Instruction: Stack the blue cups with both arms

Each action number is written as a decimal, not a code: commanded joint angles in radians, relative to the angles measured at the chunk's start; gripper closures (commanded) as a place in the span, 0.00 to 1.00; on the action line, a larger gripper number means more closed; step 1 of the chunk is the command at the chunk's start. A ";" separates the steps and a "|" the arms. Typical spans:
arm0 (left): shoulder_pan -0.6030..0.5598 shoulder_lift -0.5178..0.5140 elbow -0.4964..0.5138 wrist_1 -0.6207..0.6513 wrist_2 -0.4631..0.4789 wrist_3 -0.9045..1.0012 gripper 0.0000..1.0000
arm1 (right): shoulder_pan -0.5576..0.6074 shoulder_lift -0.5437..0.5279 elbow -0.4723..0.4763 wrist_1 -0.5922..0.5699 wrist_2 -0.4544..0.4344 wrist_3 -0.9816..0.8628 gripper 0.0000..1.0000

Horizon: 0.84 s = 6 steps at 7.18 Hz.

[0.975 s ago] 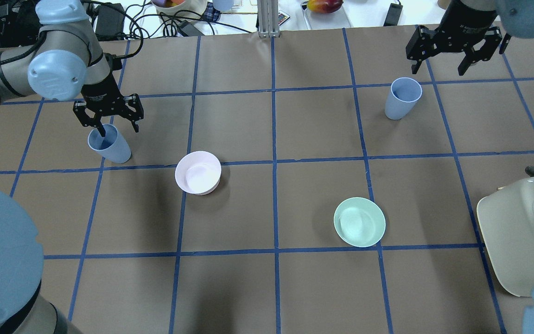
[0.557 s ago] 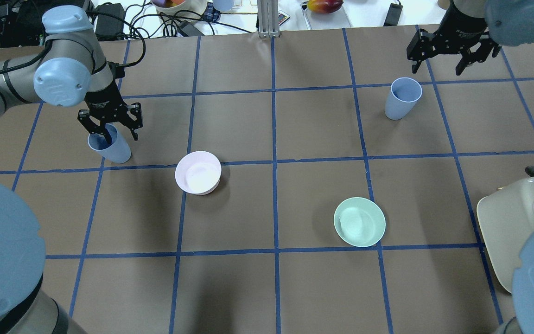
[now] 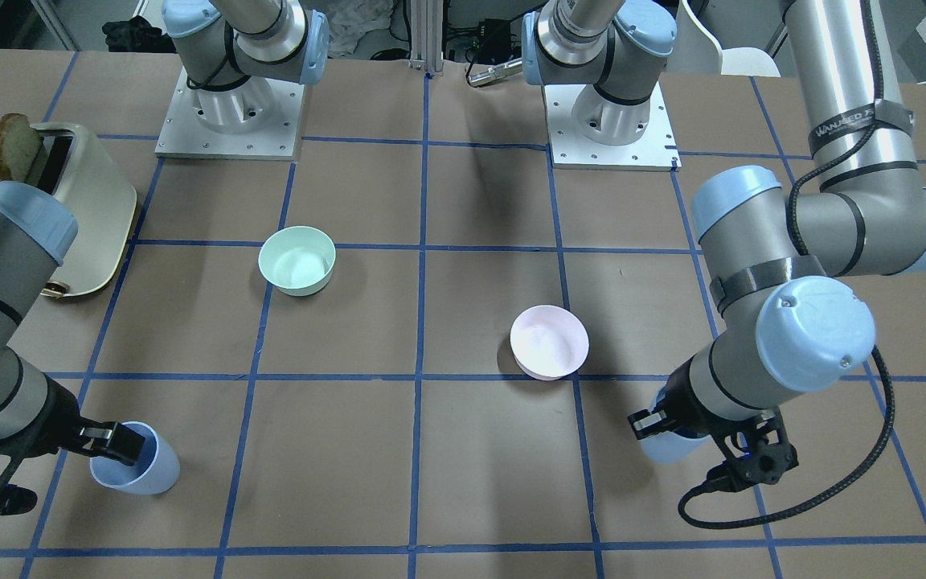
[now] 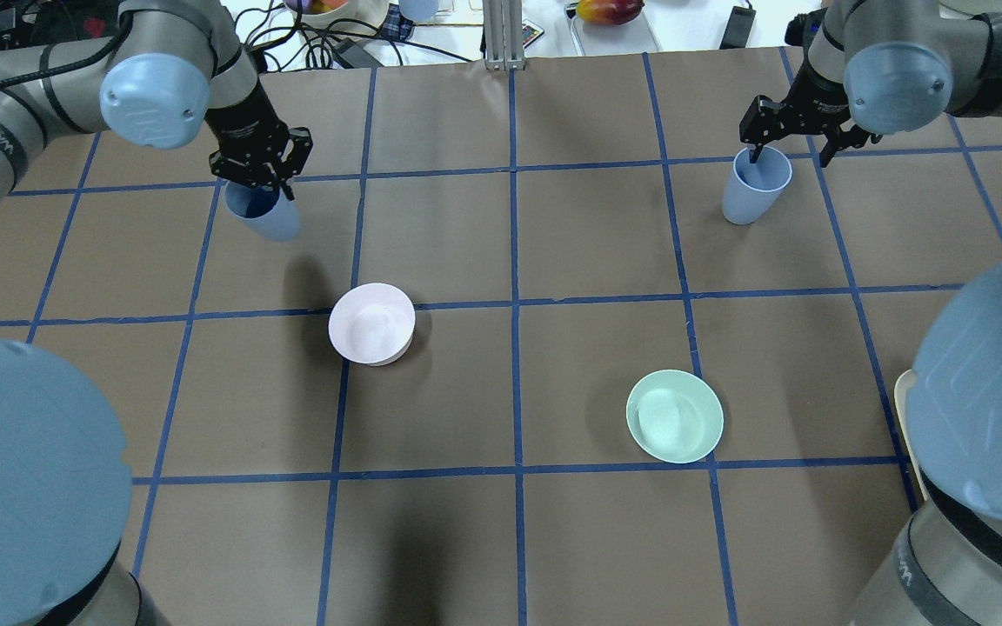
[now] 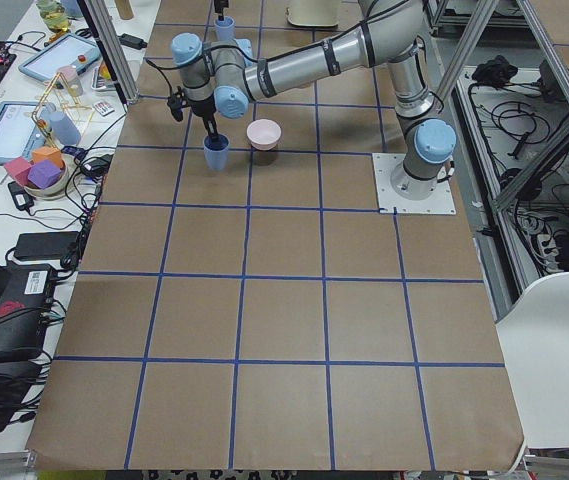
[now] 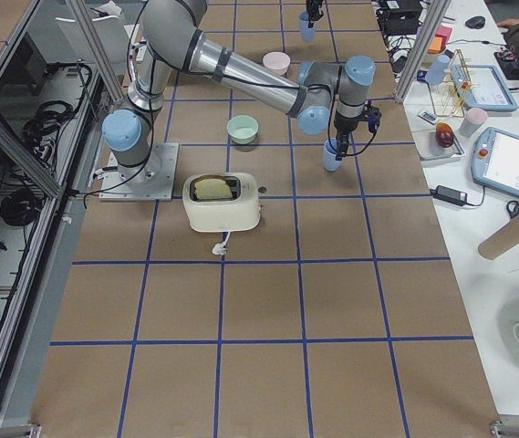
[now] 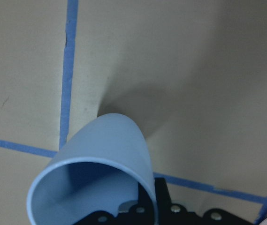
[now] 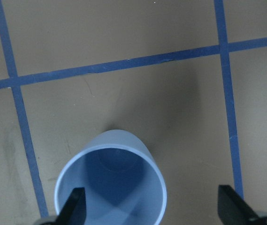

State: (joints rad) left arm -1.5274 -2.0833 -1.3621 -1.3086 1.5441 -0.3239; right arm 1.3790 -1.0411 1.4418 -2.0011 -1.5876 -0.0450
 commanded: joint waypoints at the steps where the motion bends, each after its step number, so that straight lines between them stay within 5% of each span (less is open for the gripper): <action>1: -0.164 -0.030 0.058 0.009 -0.041 -0.188 1.00 | 0.000 0.019 0.008 0.002 -0.003 -0.001 0.00; 4: -0.278 -0.041 0.058 0.041 -0.137 -0.288 1.00 | -0.002 0.027 0.008 0.007 -0.002 -0.001 0.00; 5: -0.322 -0.049 0.055 0.048 -0.147 -0.284 1.00 | -0.002 0.027 0.009 0.007 -0.002 0.005 0.13; 6: -0.333 -0.064 0.057 0.107 -0.139 -0.284 1.00 | -0.002 0.027 0.014 0.007 -0.002 0.010 0.43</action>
State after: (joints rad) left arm -1.8320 -2.1323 -1.3053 -1.2520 1.4100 -0.6049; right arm 1.3776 -1.0146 1.4518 -1.9942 -1.5897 -0.0408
